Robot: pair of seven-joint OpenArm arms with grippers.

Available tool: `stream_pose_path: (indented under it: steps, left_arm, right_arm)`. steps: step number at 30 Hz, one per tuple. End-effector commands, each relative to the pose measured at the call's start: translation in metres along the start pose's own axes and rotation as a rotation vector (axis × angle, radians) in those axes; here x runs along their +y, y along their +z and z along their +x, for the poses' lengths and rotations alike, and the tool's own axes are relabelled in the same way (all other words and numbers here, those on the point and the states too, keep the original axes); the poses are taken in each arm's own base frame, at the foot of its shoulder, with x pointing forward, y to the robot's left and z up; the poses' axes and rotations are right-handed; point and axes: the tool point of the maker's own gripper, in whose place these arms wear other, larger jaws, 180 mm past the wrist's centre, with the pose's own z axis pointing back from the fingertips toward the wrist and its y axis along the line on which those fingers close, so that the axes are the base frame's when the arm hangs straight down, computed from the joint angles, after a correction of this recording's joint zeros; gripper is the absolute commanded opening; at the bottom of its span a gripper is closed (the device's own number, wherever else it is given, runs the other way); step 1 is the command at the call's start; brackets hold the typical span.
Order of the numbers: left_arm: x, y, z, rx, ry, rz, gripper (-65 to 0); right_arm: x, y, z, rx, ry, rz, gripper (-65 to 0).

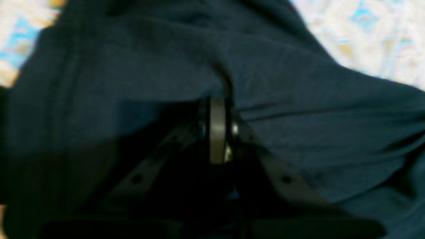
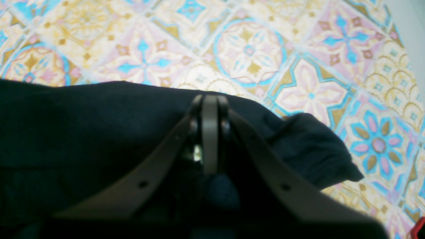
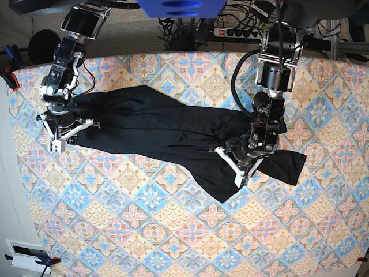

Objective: Layout the t-shirt on the table in an organized manner, then fold the t-shirt properly
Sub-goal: 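Pull the shirt apart with both grippers, stretching it lengthwise, then release the shirt end and lower the right gripper onto the fabric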

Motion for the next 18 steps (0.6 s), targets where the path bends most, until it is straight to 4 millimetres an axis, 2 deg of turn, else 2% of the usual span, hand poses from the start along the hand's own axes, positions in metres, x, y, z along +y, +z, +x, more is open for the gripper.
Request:
stream_pose_path:
  steps: [1, 5, 10, 14, 18]
  left_arm:
    - [0.031, 0.005, -0.007, 0.027, -0.033, 0.102, -64.3]
    - [0.102, 0.022, -0.031, 0.006, -0.024, 0.254, -64.3]
    - [0.172, 0.052, -0.044, -0.051, 0.063, 0.385, -64.3]
    - [0.195, 0.066, -0.053, -0.080, 0.112, 0.430, -64.3]
    - [0.194, 0.066, -0.055, -0.087, 0.124, 0.427, -63.8]
  right_arm:
    - [-0.002, 0.003, 0.018, -0.058, 0.010, -0.004, -65.0]
    - [-0.003, 0.004, 0.014, -0.049, 0.011, -0.004, -65.0]
    - [0.000, 0.005, 0.008, -0.037, 0.018, 0.002, -65.0]
    - [0.001, 0.005, 0.008, -0.037, 0.019, 0.003, -64.9]
    - [0.002, 0.006, 0.010, -0.044, 0.016, 0.007, -64.9]
